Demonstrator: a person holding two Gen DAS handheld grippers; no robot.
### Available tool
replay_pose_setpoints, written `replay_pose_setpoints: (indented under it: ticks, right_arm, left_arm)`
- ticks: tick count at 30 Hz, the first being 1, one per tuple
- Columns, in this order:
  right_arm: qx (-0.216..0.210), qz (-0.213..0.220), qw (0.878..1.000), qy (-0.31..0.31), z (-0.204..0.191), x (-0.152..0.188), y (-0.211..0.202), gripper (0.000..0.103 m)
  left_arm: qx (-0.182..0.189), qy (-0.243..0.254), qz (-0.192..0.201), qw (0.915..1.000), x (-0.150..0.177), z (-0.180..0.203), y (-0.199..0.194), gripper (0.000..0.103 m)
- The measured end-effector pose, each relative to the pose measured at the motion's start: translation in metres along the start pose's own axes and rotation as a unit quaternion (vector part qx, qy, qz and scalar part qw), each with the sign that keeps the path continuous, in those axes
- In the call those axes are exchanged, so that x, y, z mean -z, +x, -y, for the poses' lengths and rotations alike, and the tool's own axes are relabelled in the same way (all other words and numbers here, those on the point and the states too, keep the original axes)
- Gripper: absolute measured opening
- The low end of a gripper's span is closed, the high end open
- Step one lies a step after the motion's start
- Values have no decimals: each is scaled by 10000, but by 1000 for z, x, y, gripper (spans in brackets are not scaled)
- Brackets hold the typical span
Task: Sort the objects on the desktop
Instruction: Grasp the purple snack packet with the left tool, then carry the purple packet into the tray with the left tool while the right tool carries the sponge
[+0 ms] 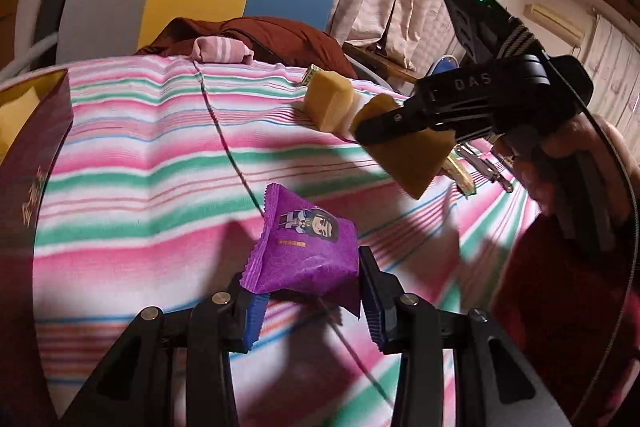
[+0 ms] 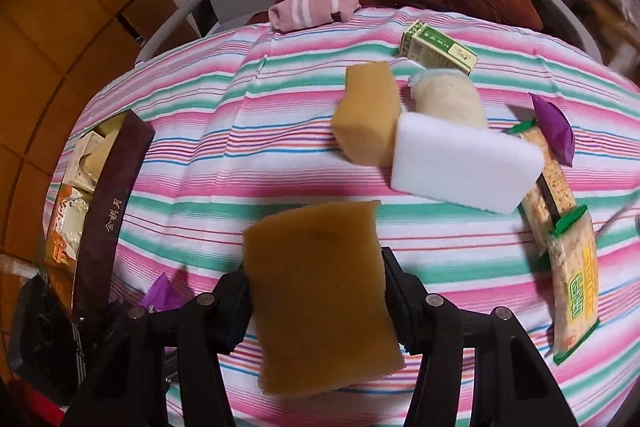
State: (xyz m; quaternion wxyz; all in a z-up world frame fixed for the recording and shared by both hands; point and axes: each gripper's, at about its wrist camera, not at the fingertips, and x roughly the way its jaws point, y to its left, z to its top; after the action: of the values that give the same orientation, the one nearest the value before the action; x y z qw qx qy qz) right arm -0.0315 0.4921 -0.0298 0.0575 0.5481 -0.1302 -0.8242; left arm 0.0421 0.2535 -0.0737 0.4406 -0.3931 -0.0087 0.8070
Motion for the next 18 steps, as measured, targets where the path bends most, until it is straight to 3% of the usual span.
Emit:
replay_pose_setpoints:
  ticks: [5, 13, 18]
  right_arm:
    - [-439, -164, 9983, 351, -14, 5, 15, 57]
    - [-705, -86, 9969, 340, -51, 7, 12, 57]
    - [-917, 37, 9955, 228, -81, 6, 6, 57]
  left_arm:
    - [210, -311, -2, 9993, 4, -5, -14, 41]
    - [505, 94, 256, 9984, 10, 14, -52, 41]
    - [577, -40, 513, 9970, 7, 7, -81, 41]
